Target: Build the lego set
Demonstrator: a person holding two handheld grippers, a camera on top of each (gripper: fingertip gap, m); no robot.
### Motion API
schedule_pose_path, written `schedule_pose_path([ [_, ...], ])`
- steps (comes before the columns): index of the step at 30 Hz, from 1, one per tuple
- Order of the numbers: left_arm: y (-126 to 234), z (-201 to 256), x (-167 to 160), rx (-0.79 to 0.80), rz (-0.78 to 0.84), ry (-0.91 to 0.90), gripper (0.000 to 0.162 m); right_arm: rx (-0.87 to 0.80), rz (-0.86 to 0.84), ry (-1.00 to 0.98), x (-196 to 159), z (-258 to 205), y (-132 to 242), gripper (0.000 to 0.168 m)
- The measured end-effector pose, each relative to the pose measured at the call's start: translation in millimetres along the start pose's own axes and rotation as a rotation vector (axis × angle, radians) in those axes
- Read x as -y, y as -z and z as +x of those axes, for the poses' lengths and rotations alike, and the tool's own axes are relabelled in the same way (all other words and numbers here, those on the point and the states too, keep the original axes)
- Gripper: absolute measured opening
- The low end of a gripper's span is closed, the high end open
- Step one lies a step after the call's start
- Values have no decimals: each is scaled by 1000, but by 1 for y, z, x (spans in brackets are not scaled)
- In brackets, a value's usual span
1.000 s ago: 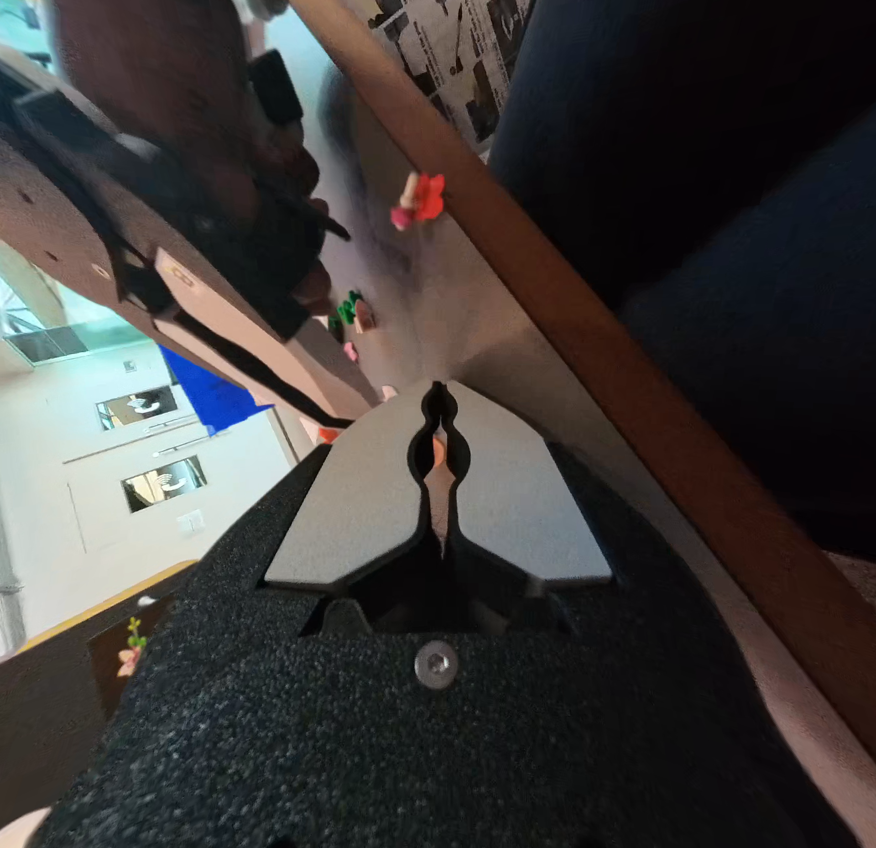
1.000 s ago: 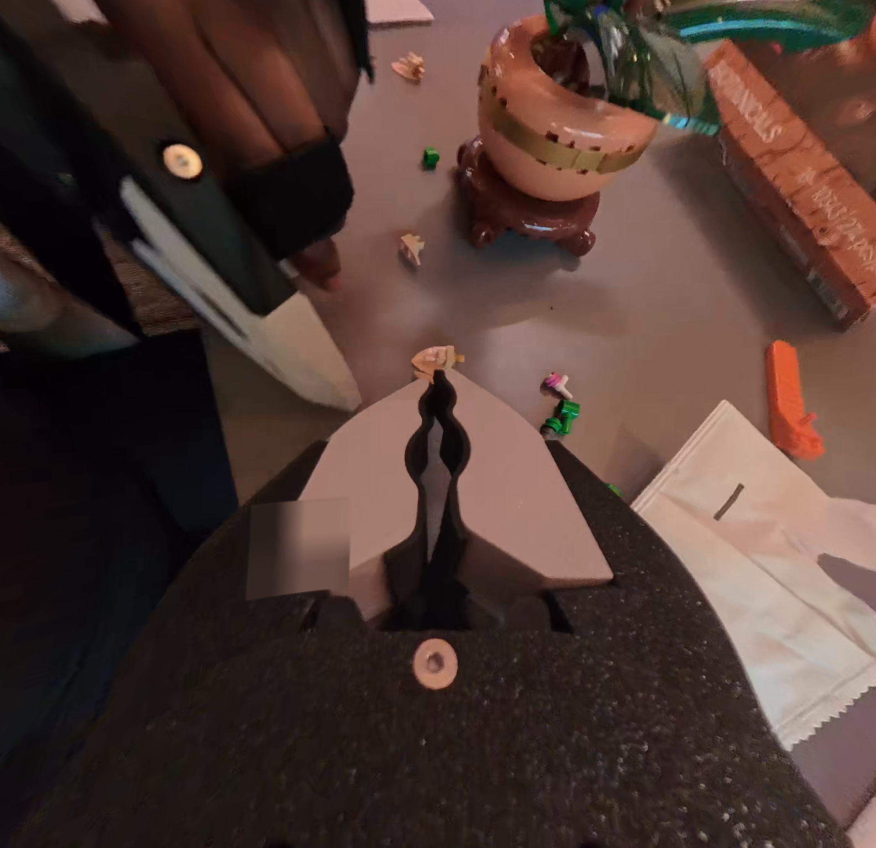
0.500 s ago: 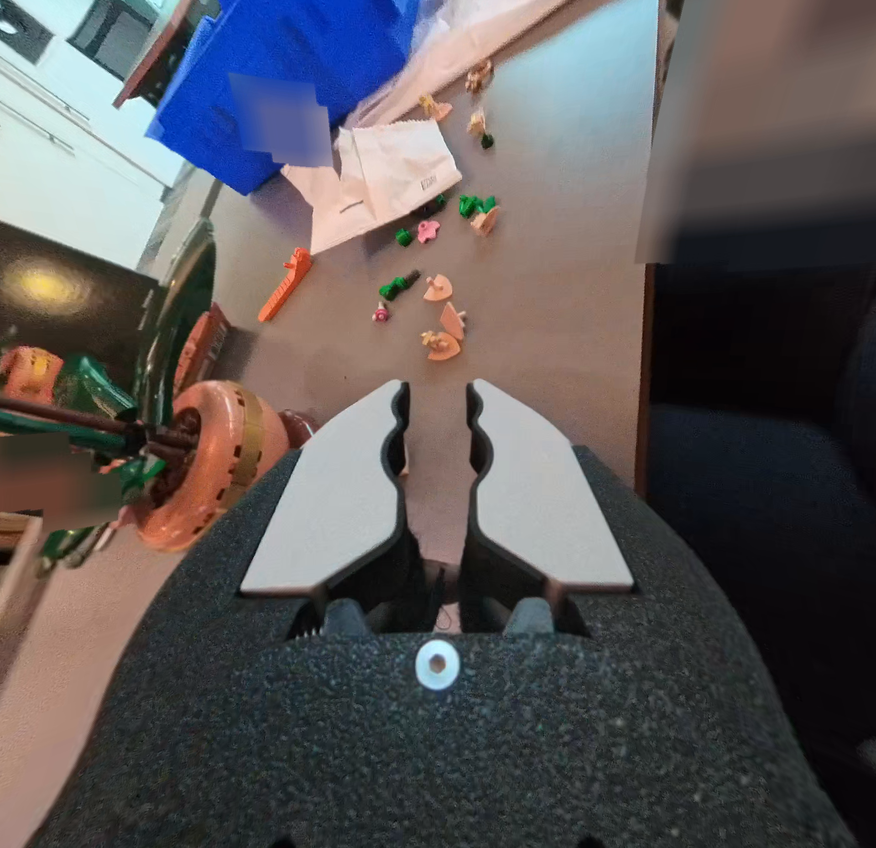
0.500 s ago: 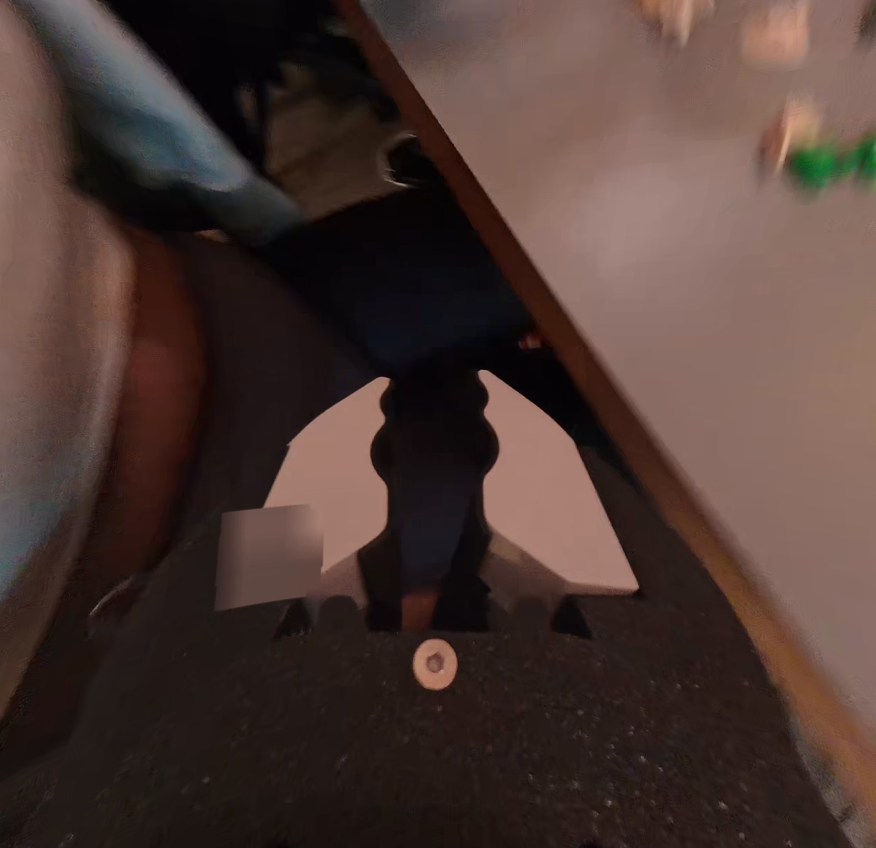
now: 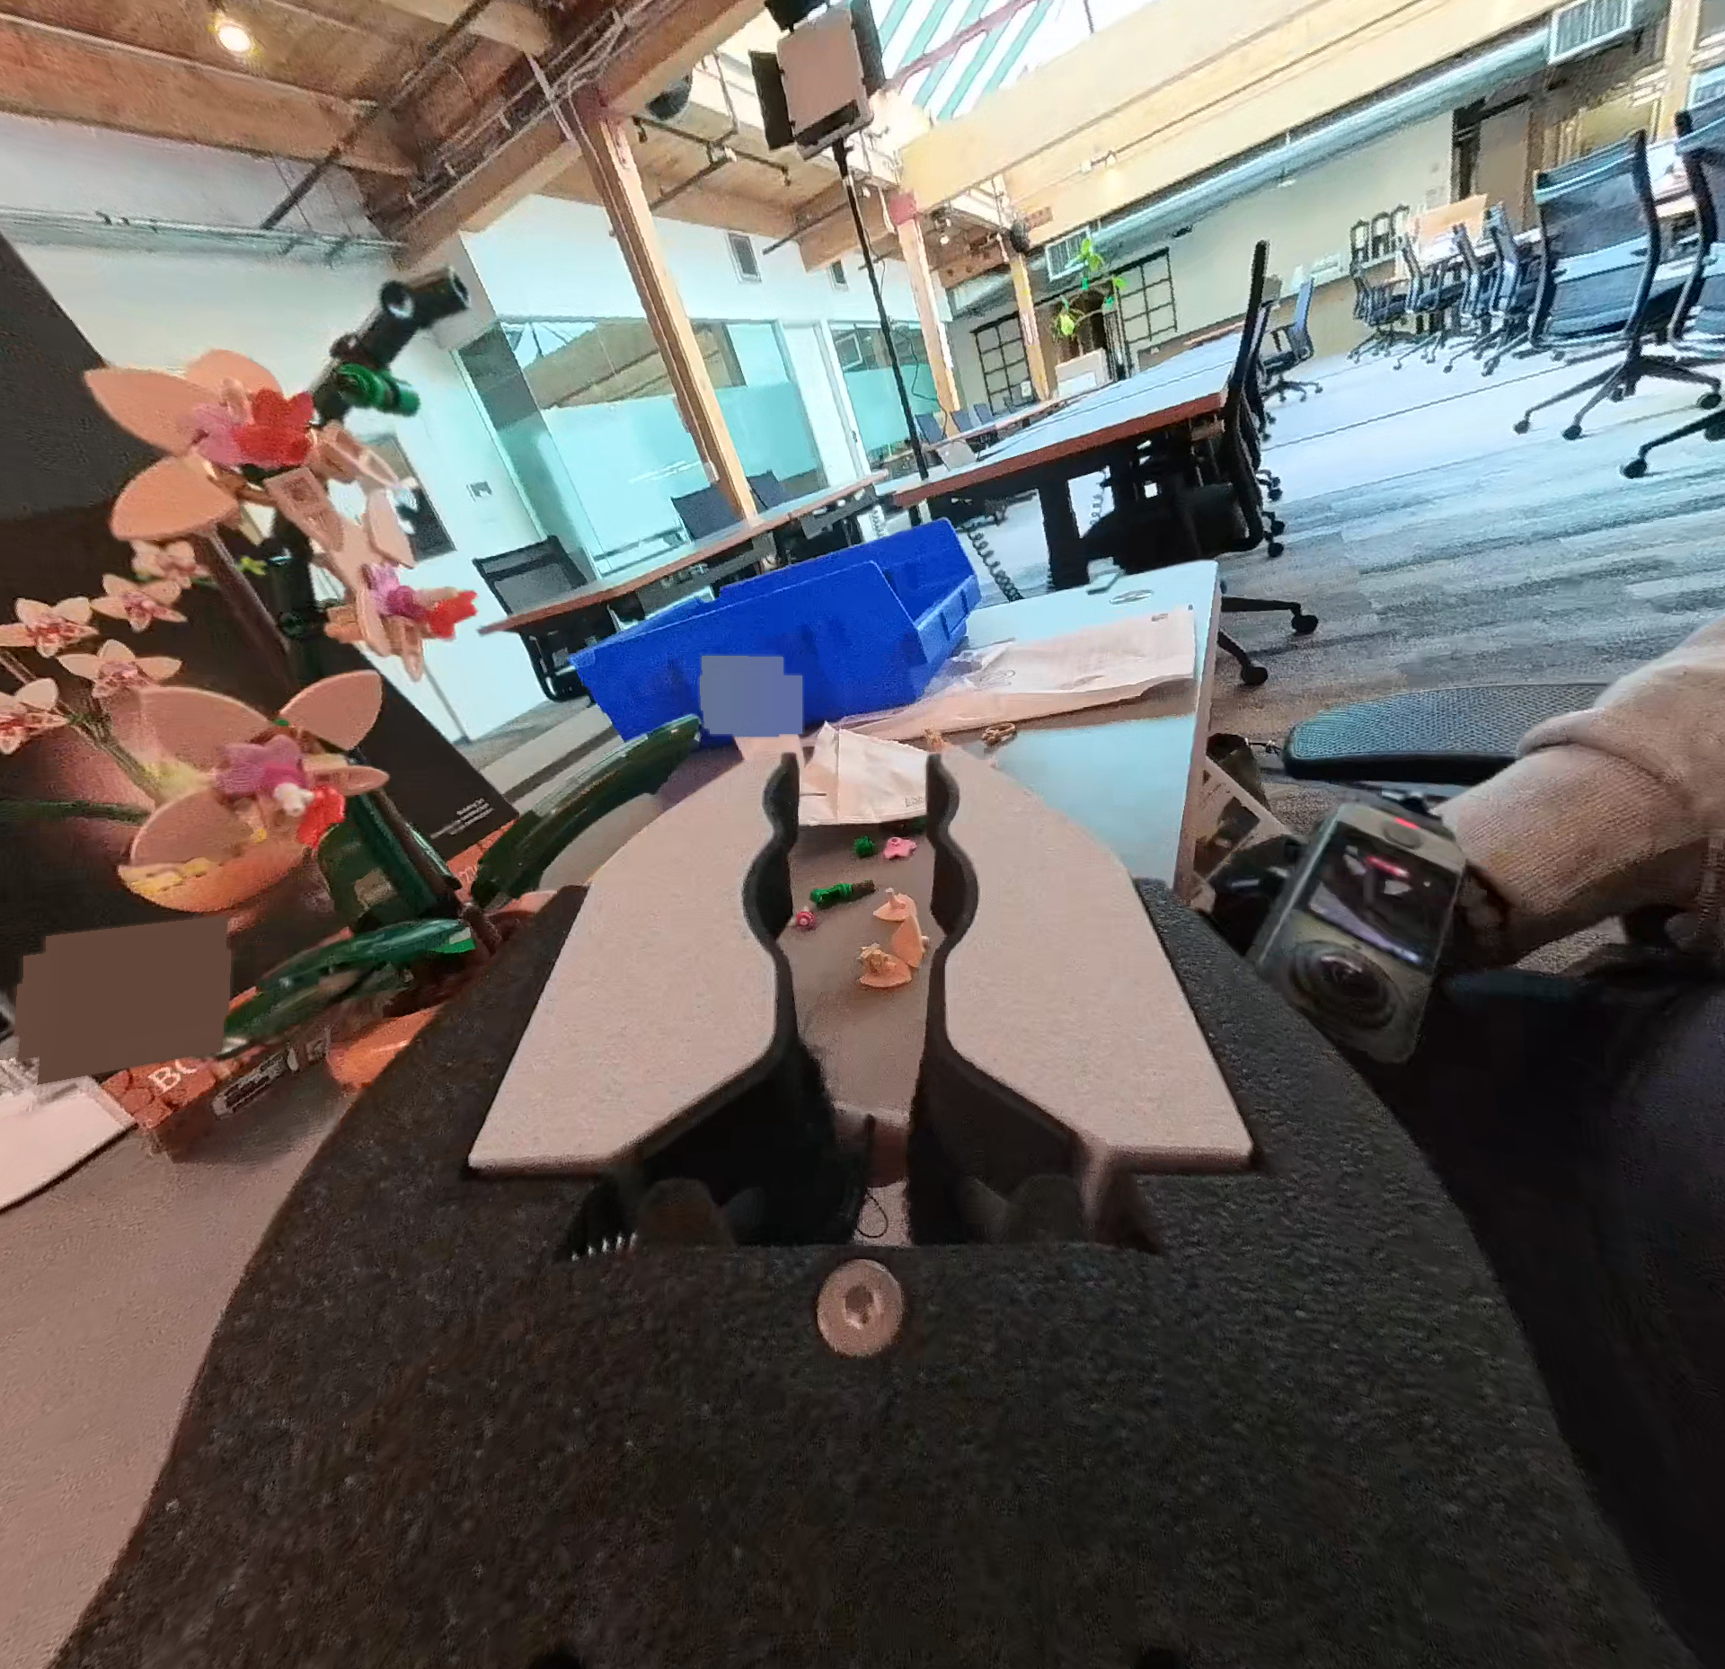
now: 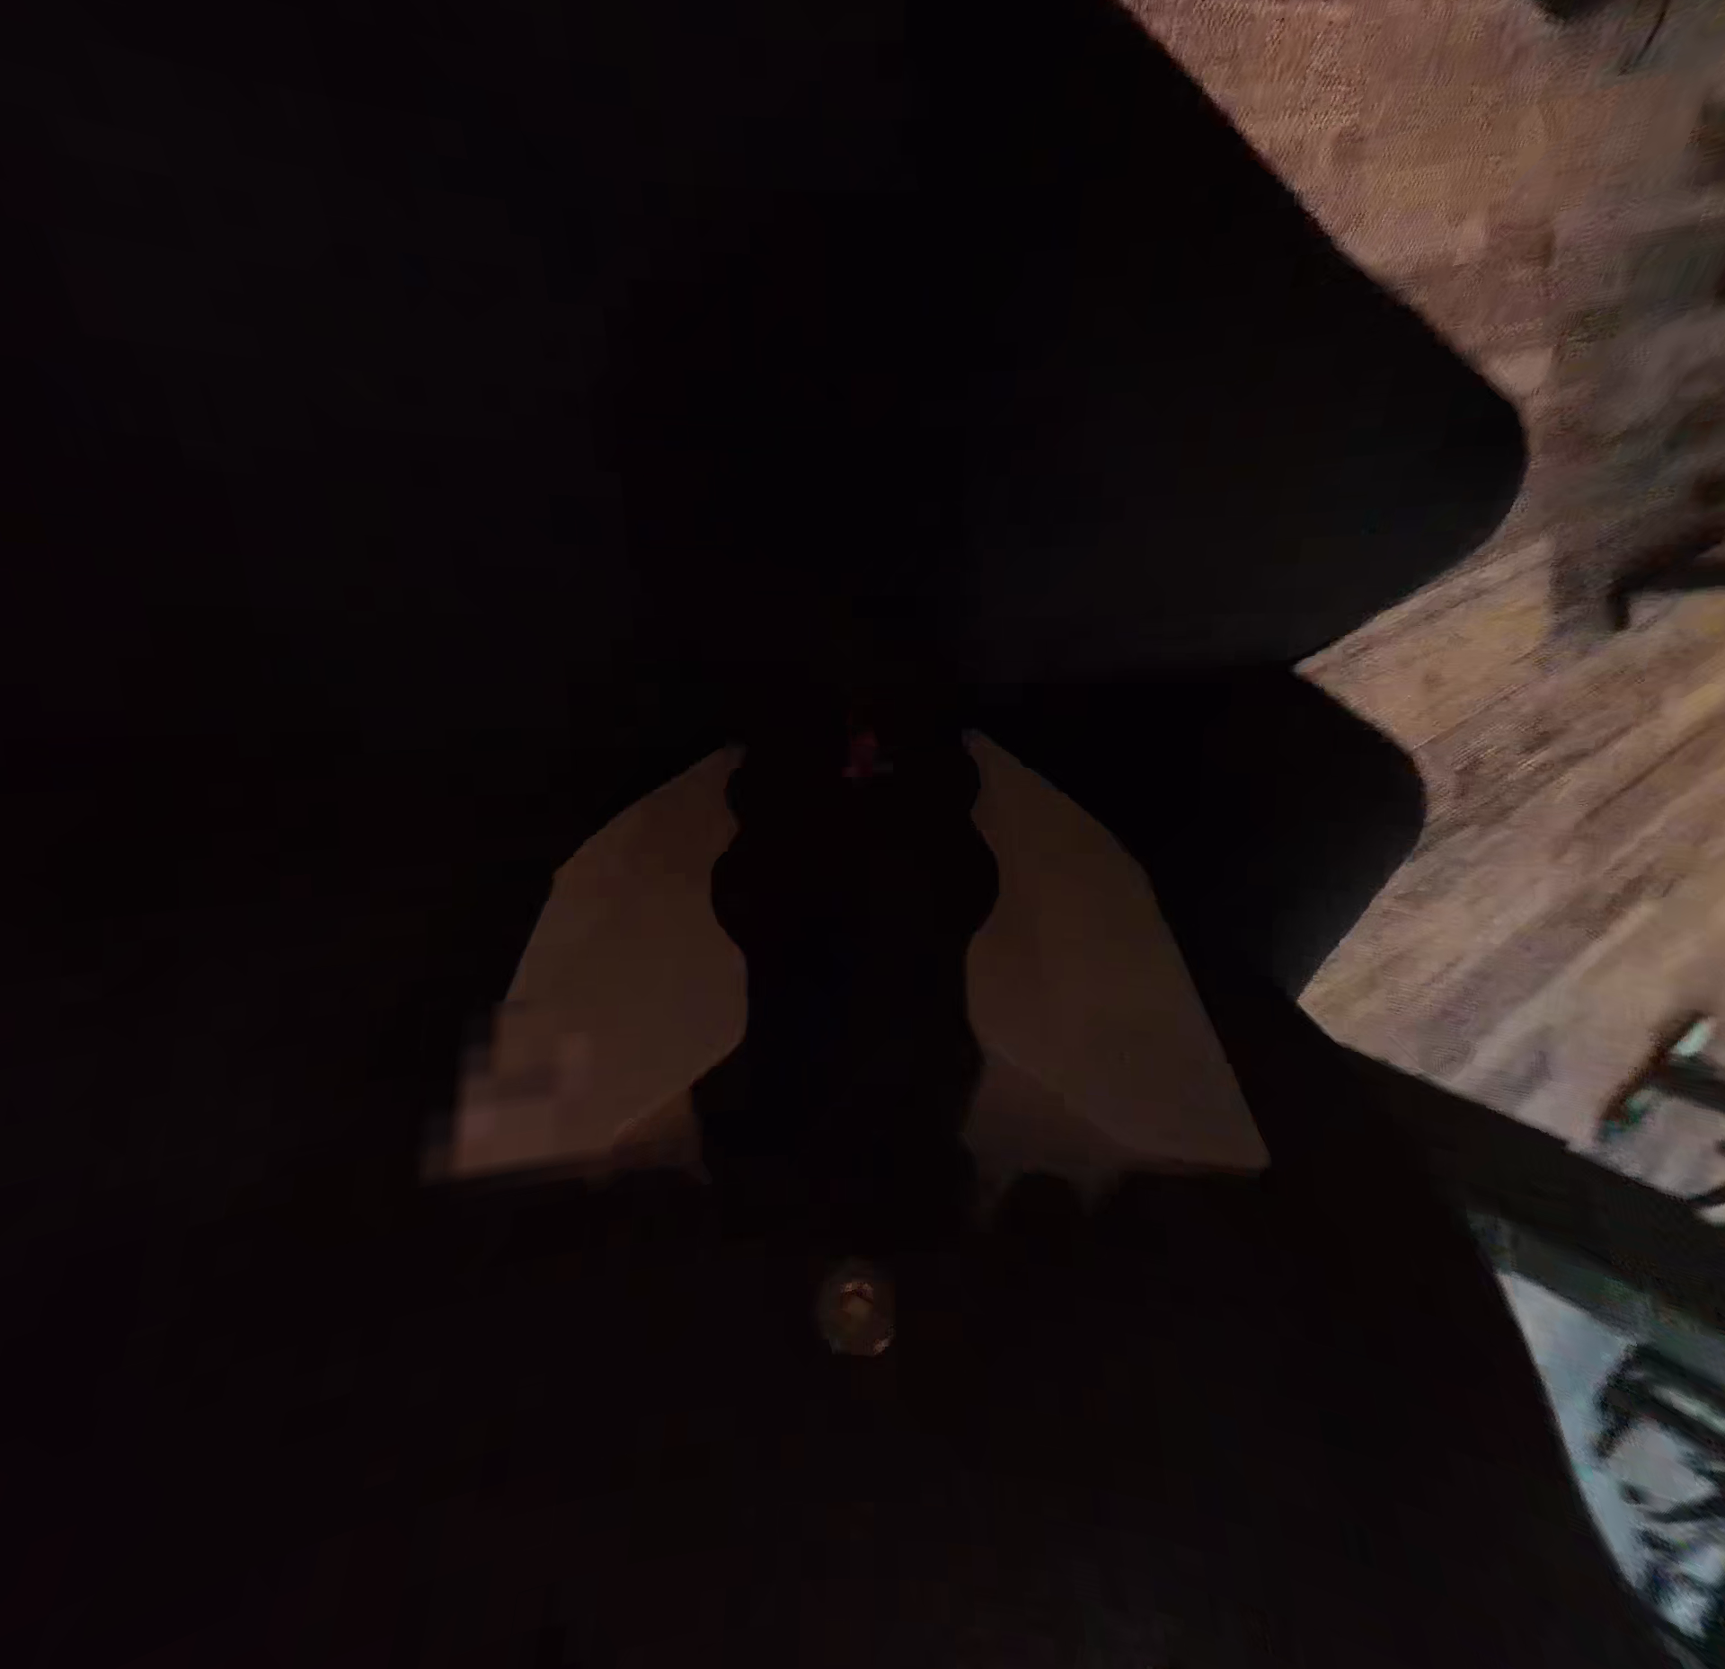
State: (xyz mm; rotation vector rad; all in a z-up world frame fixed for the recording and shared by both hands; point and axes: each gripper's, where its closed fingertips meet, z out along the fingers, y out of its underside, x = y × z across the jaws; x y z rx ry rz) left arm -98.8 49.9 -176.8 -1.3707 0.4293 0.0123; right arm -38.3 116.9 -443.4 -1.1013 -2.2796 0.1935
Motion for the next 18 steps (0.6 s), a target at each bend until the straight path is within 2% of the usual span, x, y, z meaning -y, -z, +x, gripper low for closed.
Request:
schedule_pose_path([
  [3, 1, 2, -2, -20, 19, 9, 23, -21, -72, 101, -1, 0, -12, 10],
  [5, 1, 3, -1, -29, 28, -4, 23, -30, -100, 115, 0, 3, -15, 5],
  [7, 3, 4, 1, -28, 46, -26, 22, -59, -24, 112, 8, 4, -6, 0],
  [12, 8, -1, 0, 2, 36, -19, 20, 25, 338, -106, 32, -8, 73, 0],
  [15, 4, 3, 2, -9, 33, -37, 19, 95, 665, -237, 60, 7, 148, 0],
  [16, 2, 5, 2, -12, 31, -46, 19, 95, 719, -285, 64, 19, 165, 0],
  [18, -1, 7, 2, -13, 30, -62, 19, 117, 661, -285, 54, 26, 166, 0],
])
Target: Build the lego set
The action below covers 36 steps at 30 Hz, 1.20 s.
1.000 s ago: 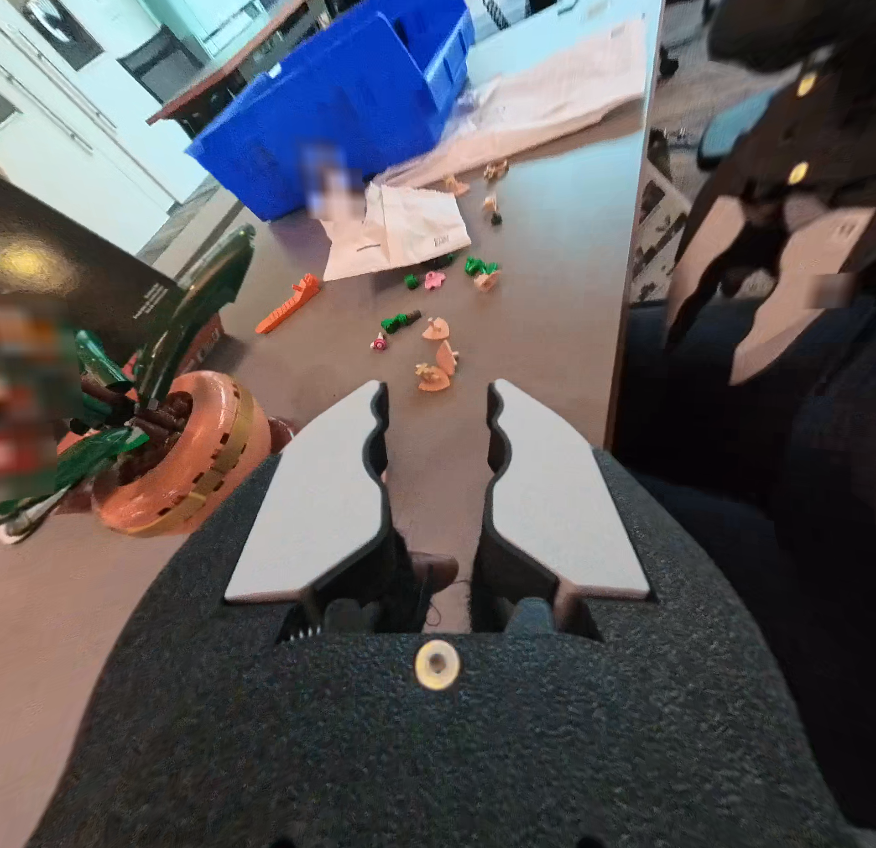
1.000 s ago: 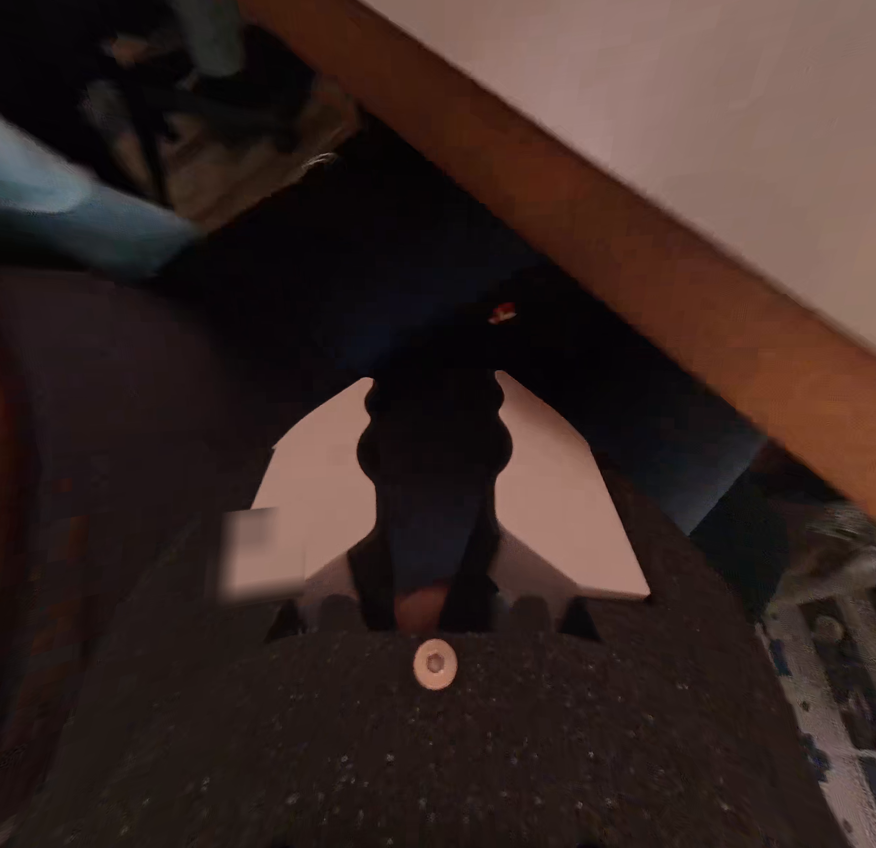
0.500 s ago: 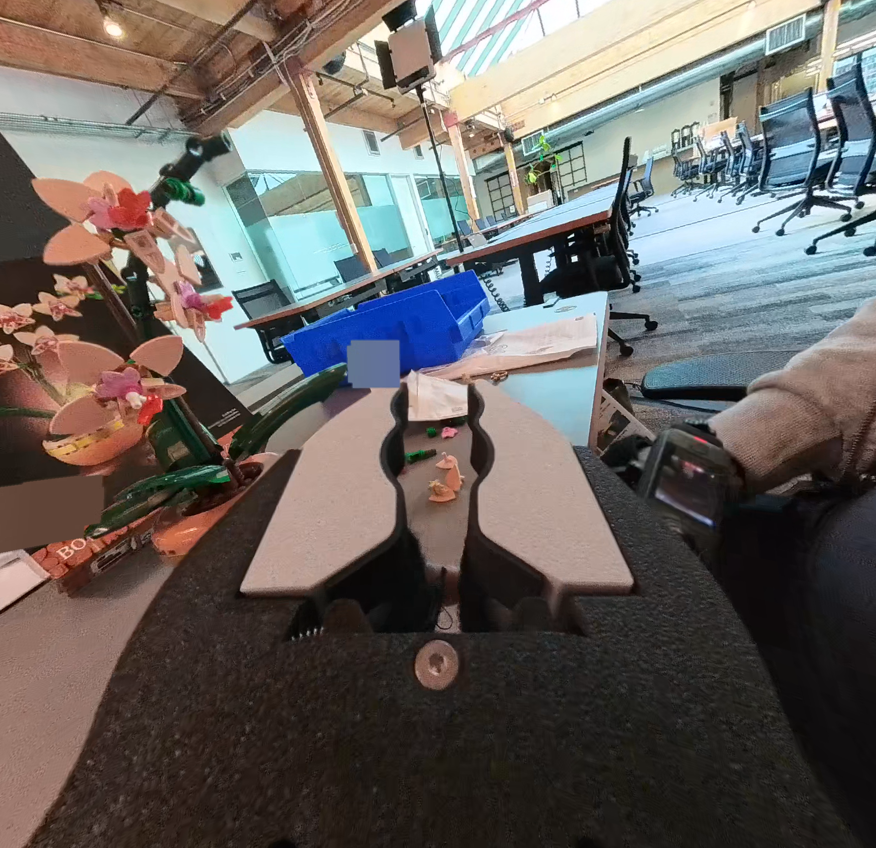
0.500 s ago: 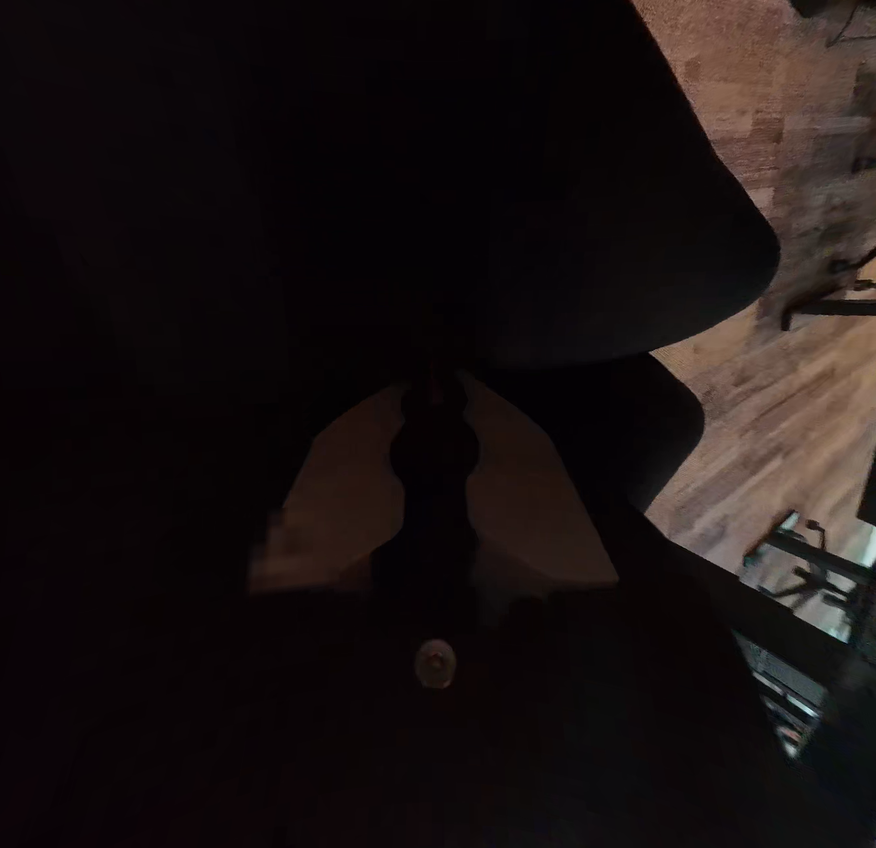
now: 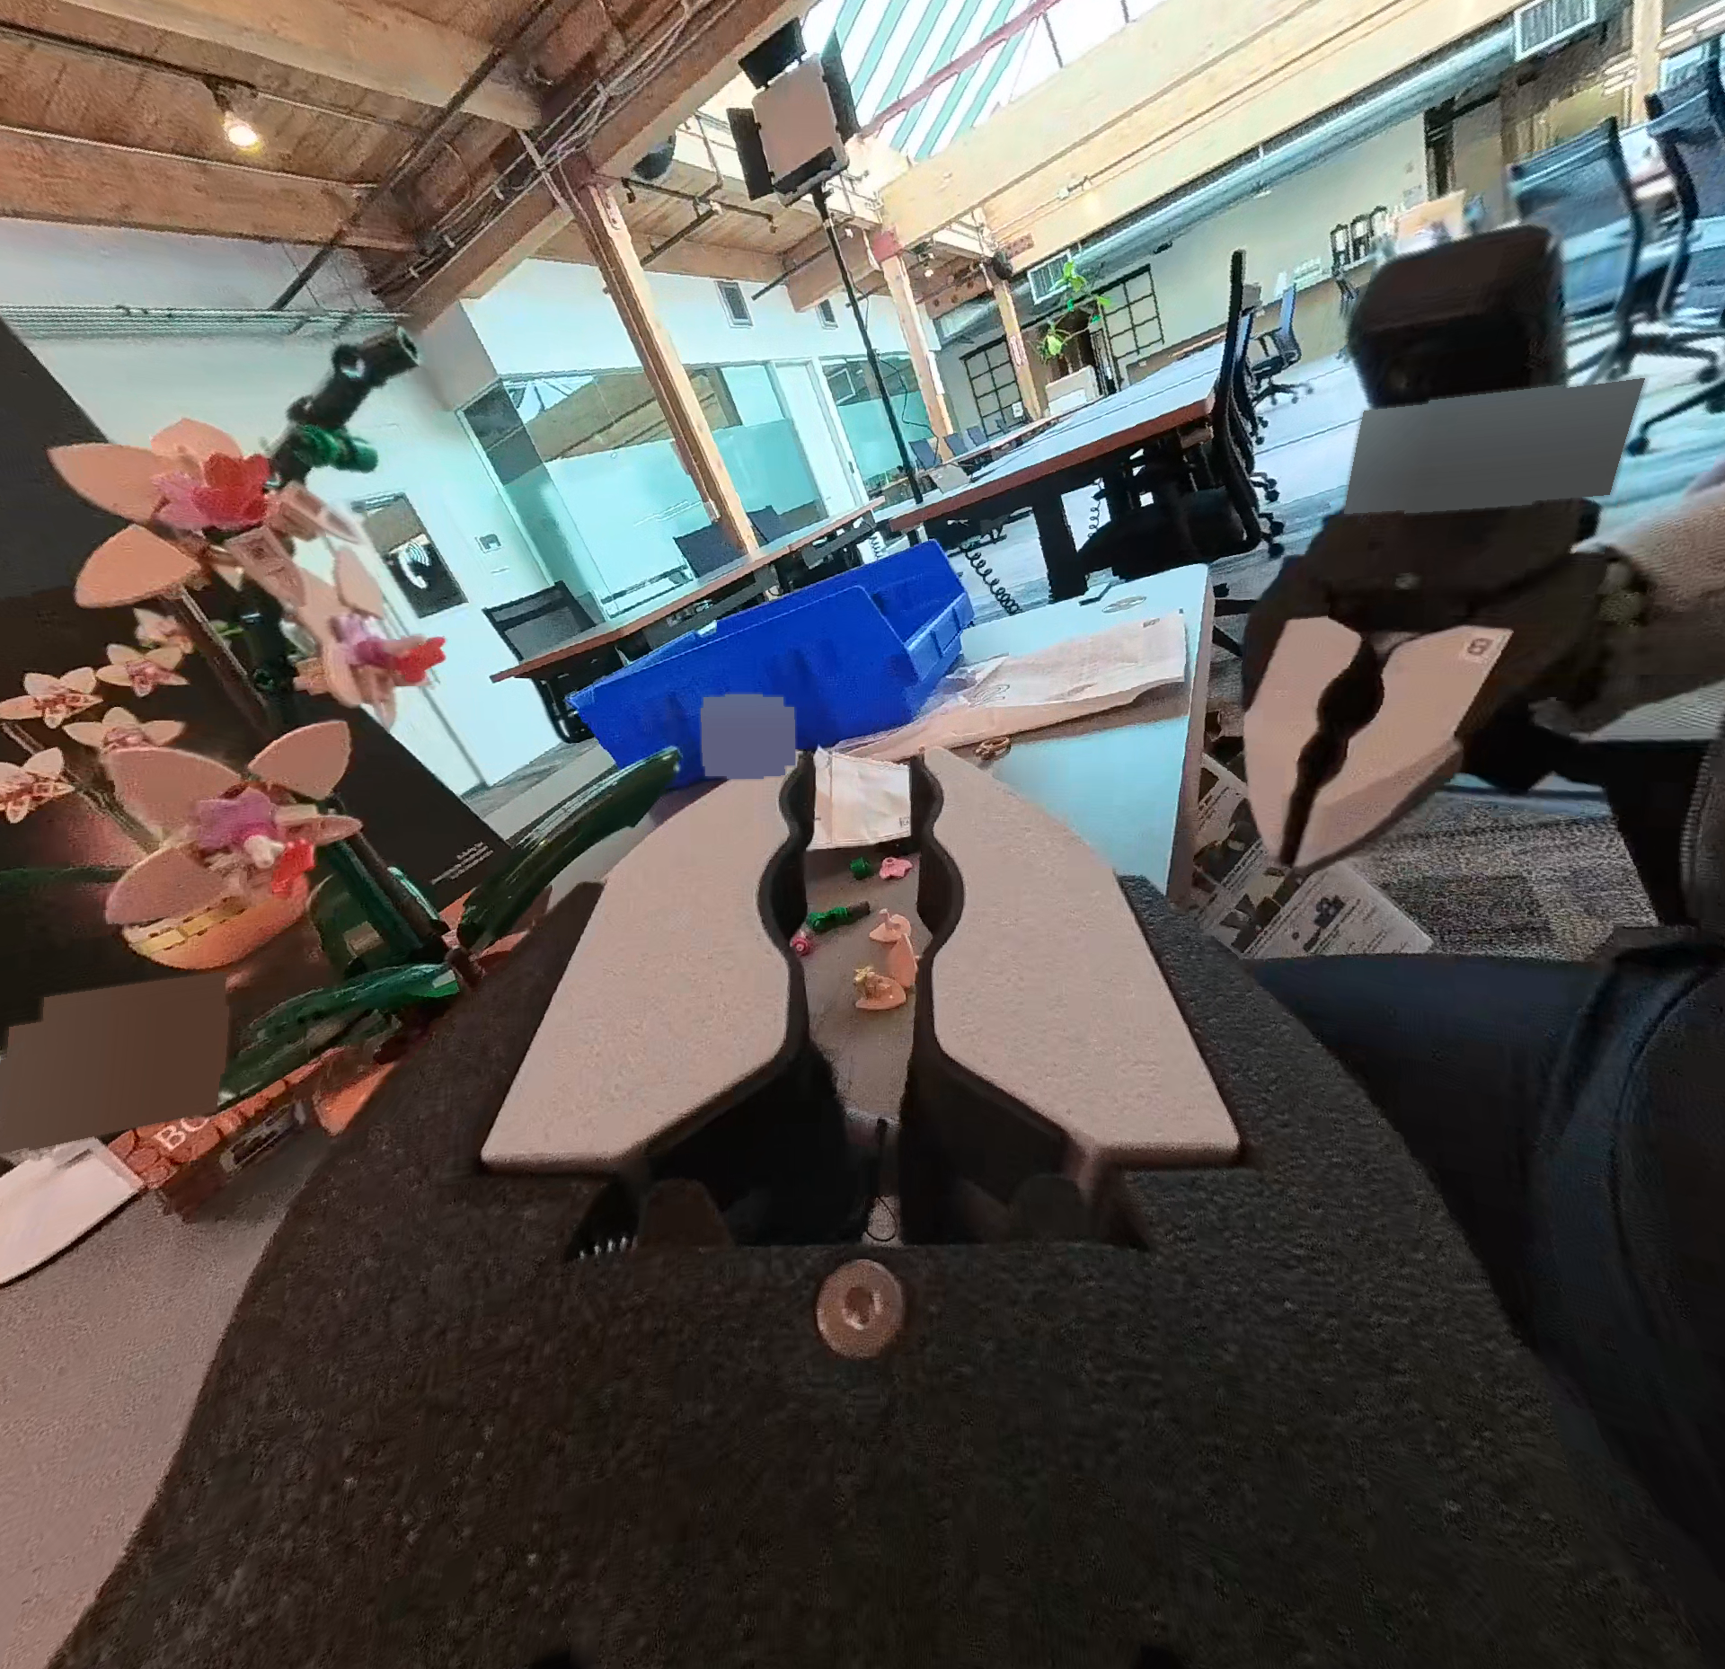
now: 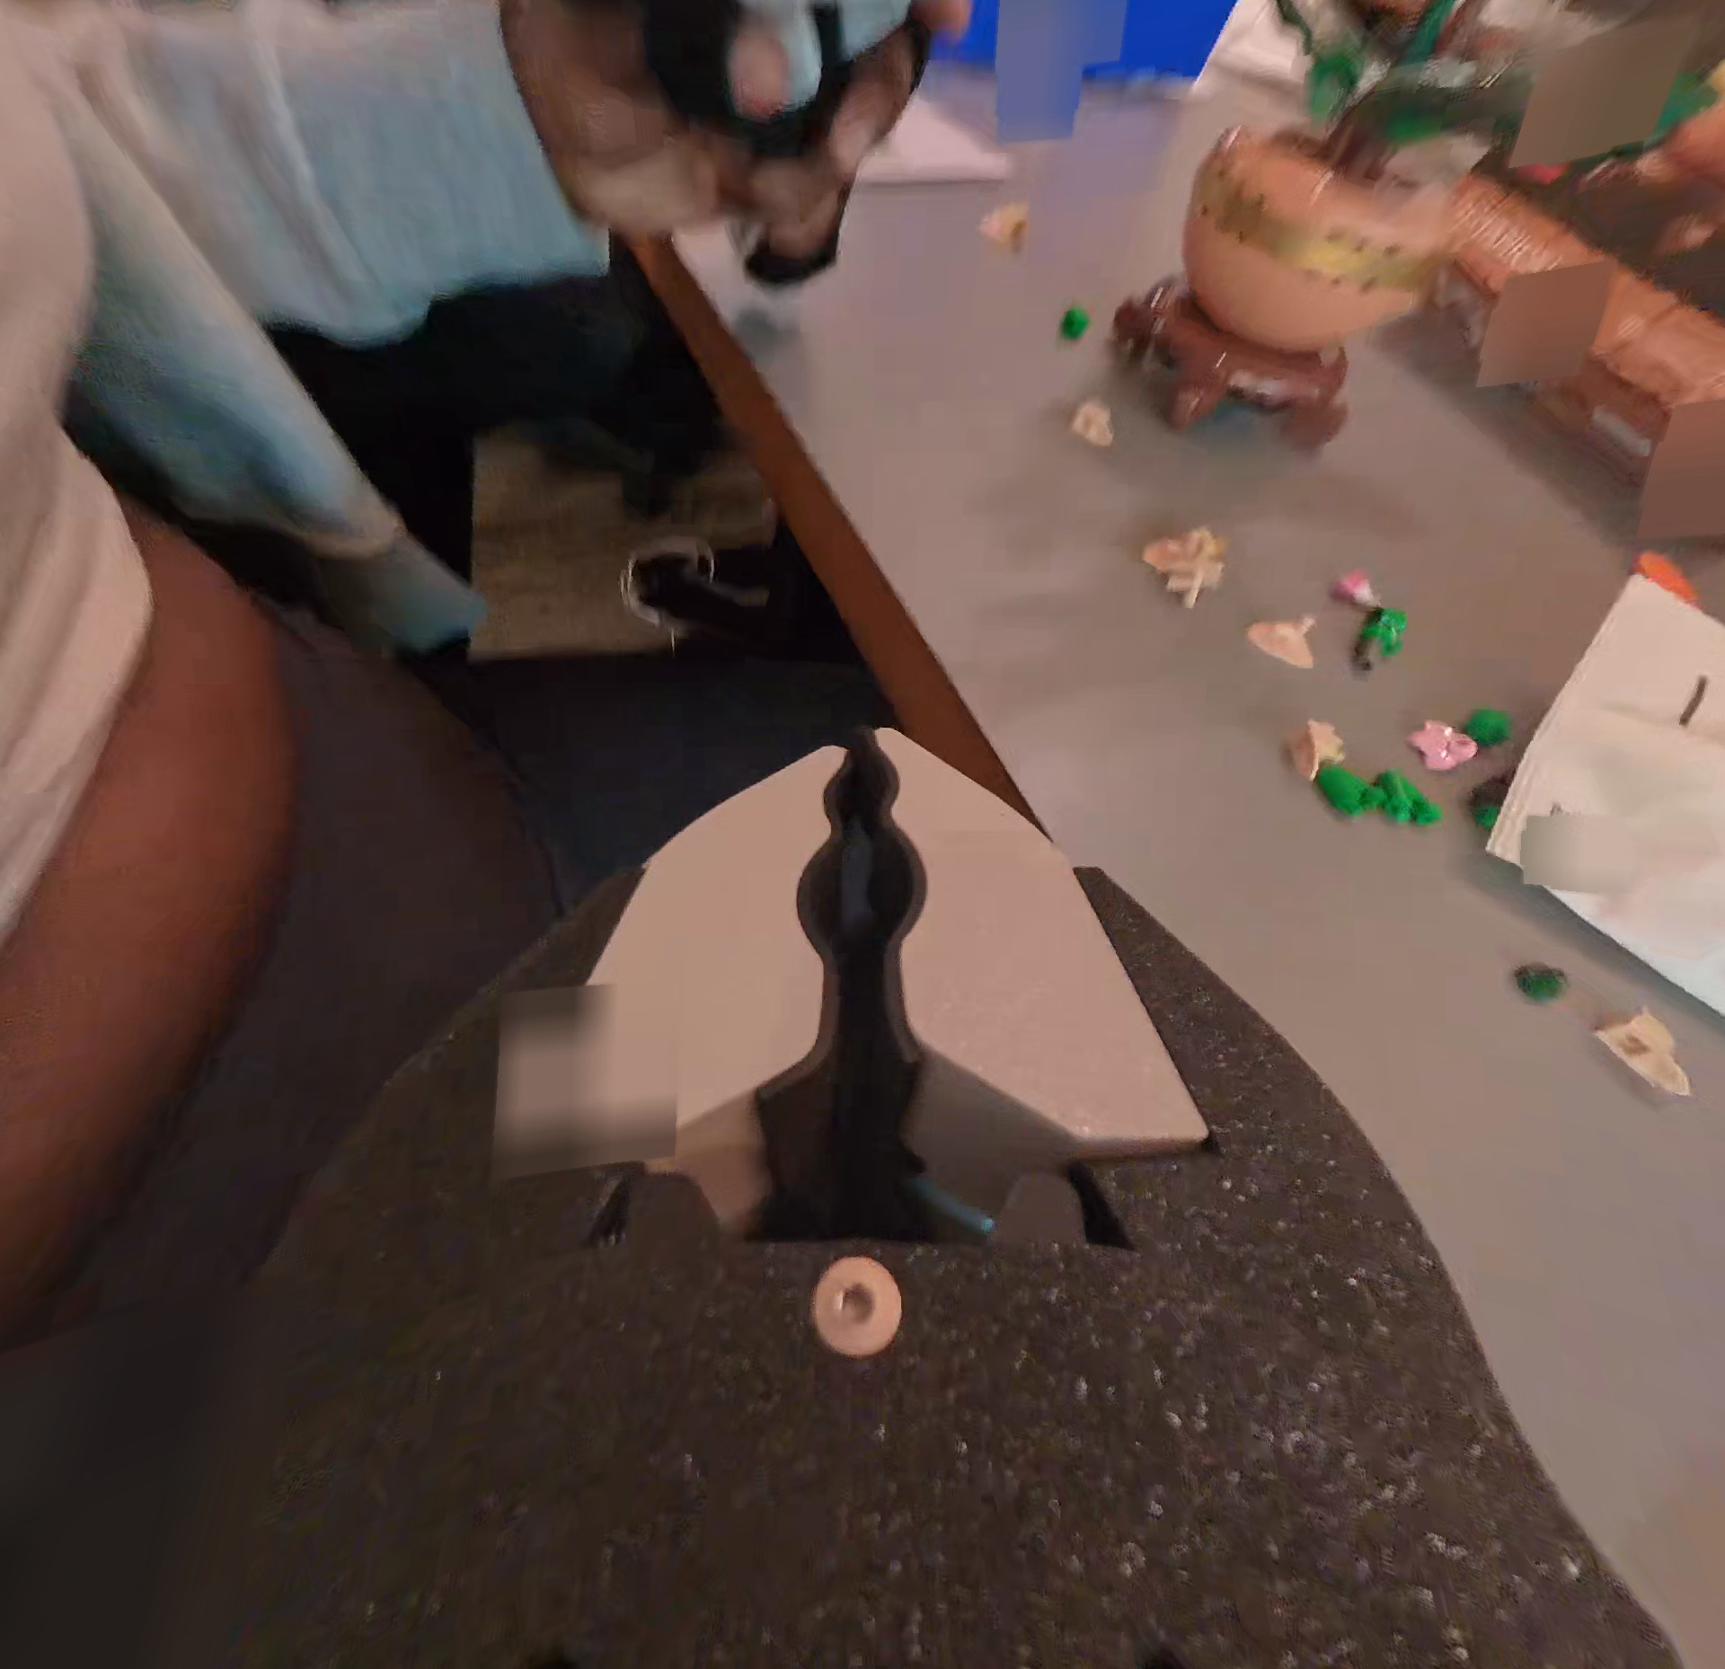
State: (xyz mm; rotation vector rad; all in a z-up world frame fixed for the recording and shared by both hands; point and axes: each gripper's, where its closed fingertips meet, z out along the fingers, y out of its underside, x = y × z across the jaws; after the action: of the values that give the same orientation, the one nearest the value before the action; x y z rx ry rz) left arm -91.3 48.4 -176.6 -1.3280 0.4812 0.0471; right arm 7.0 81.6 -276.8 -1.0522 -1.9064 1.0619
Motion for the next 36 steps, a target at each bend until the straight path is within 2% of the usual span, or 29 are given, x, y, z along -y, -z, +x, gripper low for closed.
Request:
schedule_pose_path([
  [1, -1, 2, -1, -8, 2, -4, 18, -20, -62, 53, -15, 4, -3, 0],
  [2, -2, 4, -2, -20, 2, -6, 18, -75, -128, 126, -35, 10, -8, 6],
  [3, -3, 6, -4, -30, 1, -9, 18, -119, -192, 199, -56, 14, -14, 18],
  [4, -4, 7, -5, -34, 1, -15, 18, -122, -250, 245, -75, 13, -20, 19],
  [7, -5, 9, -5, -46, -1, -34, 17, -199, -290, 159, -109, 18, -32, 22],
  [8, -4, 11, -6, -52, -5, -53, 16, -209, -305, 89, -117, 19, -33, 29],
  [10, -4, 11, -8, -47, -21, -103, 16, -225, -294, 51, -116, 20, -32, 34],
  [14, -10, 4, -7, -18, -48, -236, 16, -222, -176, 164, -96, 19, -31, 27],
  [17, -7, -1, -10, 35, -36, -220, 16, -229, -134, 187, -86, 13, -31, 24],
  [20, 9, 4, 3, 76, -6, -207, 15, -231, -146, 176, -84, 5, -27, 22],
  [25, 35, 35, 18, 107, -22, -208, 15, -226, -181, 75, -97, -16, -17, 32],
  [30, 52, 88, 33, 71, -67, -239, 15, -221, -224, 77, -98, -33, -14, 41],
  [34, 60, 119, 35, 71, -150, -315, 15, -220, -302, 82, -116, -26, -21, 44],
  [36, 65, 131, 35, 63, -161, -315, 15, -166, -368, 87, -133, -21, -30, 41],
])
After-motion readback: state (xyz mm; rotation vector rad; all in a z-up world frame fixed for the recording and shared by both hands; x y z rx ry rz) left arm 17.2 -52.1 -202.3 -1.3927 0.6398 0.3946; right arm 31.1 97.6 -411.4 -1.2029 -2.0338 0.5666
